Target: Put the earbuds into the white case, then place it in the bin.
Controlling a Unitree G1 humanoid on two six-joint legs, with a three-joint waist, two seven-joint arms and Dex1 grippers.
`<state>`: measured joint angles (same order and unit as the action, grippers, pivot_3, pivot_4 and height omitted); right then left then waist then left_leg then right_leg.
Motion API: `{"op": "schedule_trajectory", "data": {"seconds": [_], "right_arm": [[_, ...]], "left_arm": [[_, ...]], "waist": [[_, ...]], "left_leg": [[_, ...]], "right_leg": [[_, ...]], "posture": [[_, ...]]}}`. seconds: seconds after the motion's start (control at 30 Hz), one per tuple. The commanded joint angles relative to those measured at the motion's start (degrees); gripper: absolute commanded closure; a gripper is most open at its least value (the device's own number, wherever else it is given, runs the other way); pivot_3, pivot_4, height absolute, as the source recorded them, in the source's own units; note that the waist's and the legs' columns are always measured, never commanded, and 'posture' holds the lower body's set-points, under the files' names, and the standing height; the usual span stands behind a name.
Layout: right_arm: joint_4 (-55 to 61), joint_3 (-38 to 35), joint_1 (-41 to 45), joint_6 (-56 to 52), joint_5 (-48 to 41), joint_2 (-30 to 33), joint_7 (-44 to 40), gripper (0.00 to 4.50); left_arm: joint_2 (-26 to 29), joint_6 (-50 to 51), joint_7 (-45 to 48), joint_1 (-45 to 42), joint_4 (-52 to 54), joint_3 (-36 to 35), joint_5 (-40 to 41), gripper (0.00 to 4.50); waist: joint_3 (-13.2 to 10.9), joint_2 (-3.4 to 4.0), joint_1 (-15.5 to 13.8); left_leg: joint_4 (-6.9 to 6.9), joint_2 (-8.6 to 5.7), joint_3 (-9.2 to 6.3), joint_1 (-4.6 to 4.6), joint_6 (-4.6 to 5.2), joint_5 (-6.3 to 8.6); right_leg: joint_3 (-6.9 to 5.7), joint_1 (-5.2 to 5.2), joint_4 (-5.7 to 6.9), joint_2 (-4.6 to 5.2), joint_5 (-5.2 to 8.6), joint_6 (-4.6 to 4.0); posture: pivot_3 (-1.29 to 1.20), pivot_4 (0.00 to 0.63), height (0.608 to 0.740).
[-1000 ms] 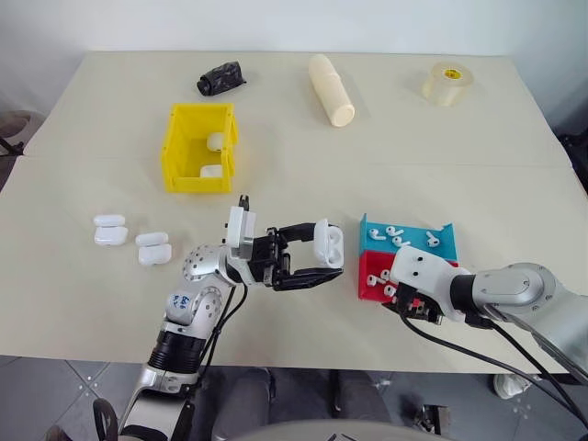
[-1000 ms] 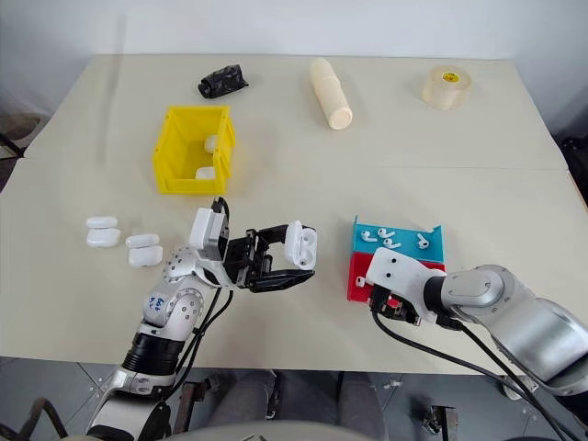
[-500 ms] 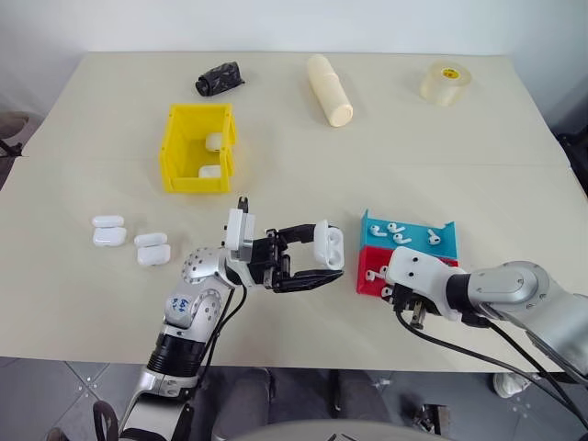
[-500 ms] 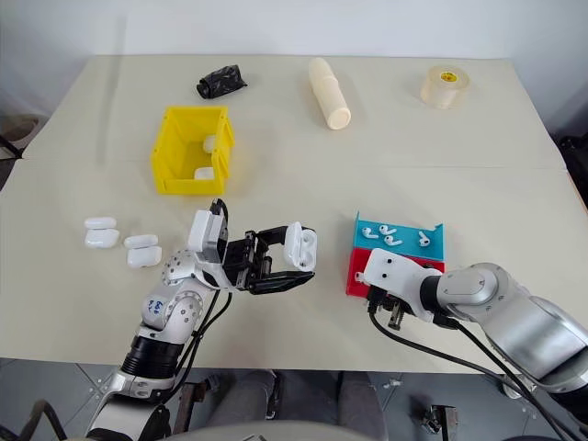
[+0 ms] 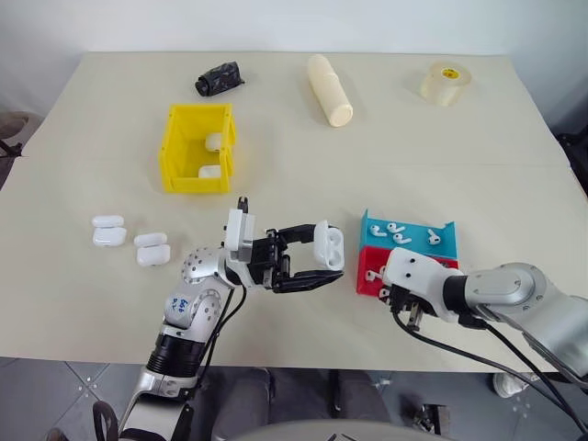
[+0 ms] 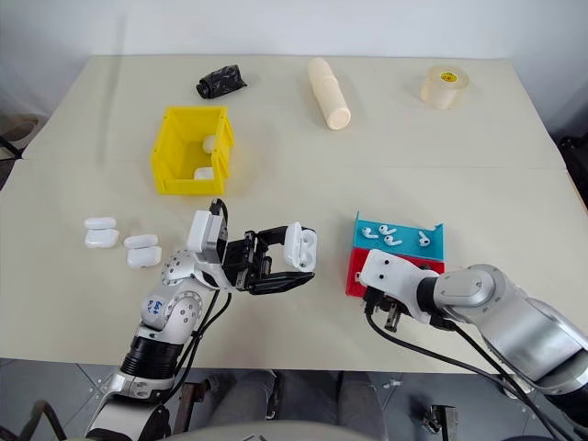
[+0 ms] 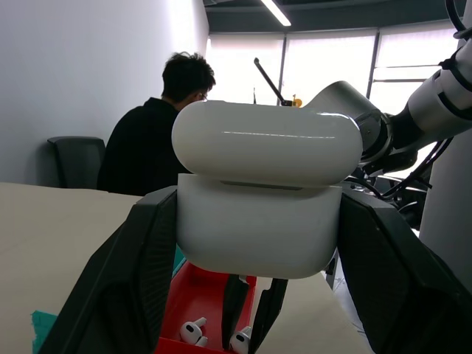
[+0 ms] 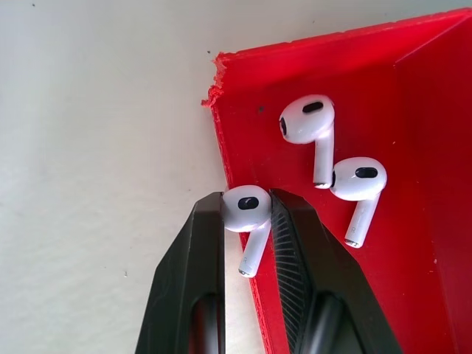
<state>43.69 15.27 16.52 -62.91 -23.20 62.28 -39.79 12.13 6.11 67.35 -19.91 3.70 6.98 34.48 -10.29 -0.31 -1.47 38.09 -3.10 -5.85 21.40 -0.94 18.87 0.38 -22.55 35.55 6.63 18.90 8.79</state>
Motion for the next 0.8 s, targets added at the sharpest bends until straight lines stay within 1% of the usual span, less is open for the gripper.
{"op": "schedule_trajectory", "data": {"seconds": [0.03, 0.13, 0.2, 0.3, 0.37, 0.43, 0.5, 0.57, 0.67, 0.77, 0.8], "right_arm": [[3.72, -6.2, -0.95, -0.46, -2.9, 0.73, -2.11, 3.98], [3.79, -16.23, -3.03, 1.29, -7.3, -0.26, -5.12, 3.98], [2.2, -22.47, -6.1, 7.94, -7.66, -2.39, -6.85, 3.98], [-0.45, -30.4, -9.9, 15.28, -10.55, -10.35, -6.91, 3.98], [-1.5, -33.23, -11.54, 21.23, -11.68, -15.83, -6.87, 3.98], [-1.82, -35.66, -11.58, 24.81, -15.7, -22.87, -4.72, 3.98], [-1.7, -35.79, -10.86, 28.36, -17.87, -28.66, -2.86, 3.98], [-0.97, -34.85, -10.24, 29.67, -19.59, -32.33, -0.59, 3.98], [0.86, -30.44, -9.04, 30.42, -21.29, -37.3, 3.54, 3.98], [1.9, -26.12, -9.26, 34.78, -20.46, -43.32, 6.0, 3.98], [2.12, -24.93, -9.55, 35.69, -19.97, -44.33, 6.29, 3.98]], "left_arm": [[0.41, -0.4, 0.62, -0.44, 1.54, -0.24, 0.47, 1.67], [0.86, -0.08, 1.03, -0.74, 1.36, -0.75, 0.89, 1.67], [0.71, -0.21, 1.39, -0.89, 1.27, -1.05, 1.36, 1.67], [0.59, 0.09, 1.53, -1.08, 1.08, -1.08, 1.5, 1.67], [0.51, 0.57, 1.99, -1.38, 0.92, -0.95, 1.81, 1.67], [0.53, 1.06, 2.52, -1.97, 0.67, -0.92, 2.1, 1.67], [0.53, 1.49, 2.94, -2.73, 0.23, -1.08, 2.19, 1.67], [0.58, 1.93, 3.14, -3.3, -0.02, -1.33, 2.3, 1.67], [0.66, 2.85, 3.29, -3.93, -0.1, -1.56, 2.76, 1.67], [0.52, 4.16, 3.07, -4.28, 0.39, -1.57, 3.17, 1.67], [0.49, 4.5, 3.0, -4.32, 0.61, -1.6, 3.24, 1.67]], "waist": [[0.0, 0.0, -0.03], [0.0, 0.0, -0.06], [0.0, -0.01, -0.08], [-0.02, -0.04, -0.11], [-0.02, -0.05, -0.11], [-0.02, -0.04, -0.05], [-0.02, -0.04, 0.15], [0.0, -0.02, 0.23], [0.0, -0.01, 0.31], [0.0, 0.0, 0.3], [0.0, 0.0, 0.3]], "left_leg": [[0.0, 0.0, 0.0, 0.0, 0.0, 0.0], [-0.02, 0.01, 0.0, 0.01, 0.0, 0.0], [-0.02, 0.0, 0.0, 0.01, 0.01, 0.01], [-0.03, -0.04, -0.01, 0.0, 0.01, 0.01], [-0.05, -0.06, 0.0, -0.01, 0.01, 0.01], [-0.01, -0.07, 0.01, -0.01, 0.01, 0.0], [0.0, -0.05, 0.01, -0.04, -0.01, -0.01], [-0.02, -0.04, 0.02, -0.1, -0.05, -0.04], [-0.03, 0.01, 0.01, -0.12, -0.08, -0.06], [-0.08, 0.05, -0.01, -0.11, -0.1, -0.07], [-0.09, 0.05, -0.01, -0.11, -0.1, -0.07]], "right_leg": [[0.0, 0.0, 0.0, 0.0, 0.0, 0.0], [0.0, 0.0, -0.01, 0.0, 0.0, 0.0], [0.0, 0.02, -0.02, 0.01, 0.0, 0.01], [-0.04, 0.05, -0.03, -0.03, 0.0, 0.01], [-0.02, 0.04, 0.0, -0.02, 0.0, 0.01], [0.01, 0.03, 0.04, -0.01, -0.01, 0.02], [0.02, 0.03, 0.07, -0.01, -0.01, 0.03], [0.04, 0.03, 0.12, -0.03, -0.01, 0.02], [0.06, 0.03, 0.15, -0.05, -0.01, 0.02], [0.07, -0.02, 0.16, -0.06, 0.0, 0.0], [0.07, -0.03, 0.16, -0.05, 0.0, 0.0]], "posture": [[0.0, 0.15, 0.74], [0.0, 0.15, 0.74], [0.0, 0.15, 0.74], [0.0, 0.15, 0.74], [0.0, 0.15, 0.74], [0.0, 0.15, 0.74], [0.0, 0.15, 0.74], [0.0, 0.15, 0.74], [0.0, 0.15, 0.74], [0.0, 0.15, 0.74], [0.0, 0.15, 0.74]]}}
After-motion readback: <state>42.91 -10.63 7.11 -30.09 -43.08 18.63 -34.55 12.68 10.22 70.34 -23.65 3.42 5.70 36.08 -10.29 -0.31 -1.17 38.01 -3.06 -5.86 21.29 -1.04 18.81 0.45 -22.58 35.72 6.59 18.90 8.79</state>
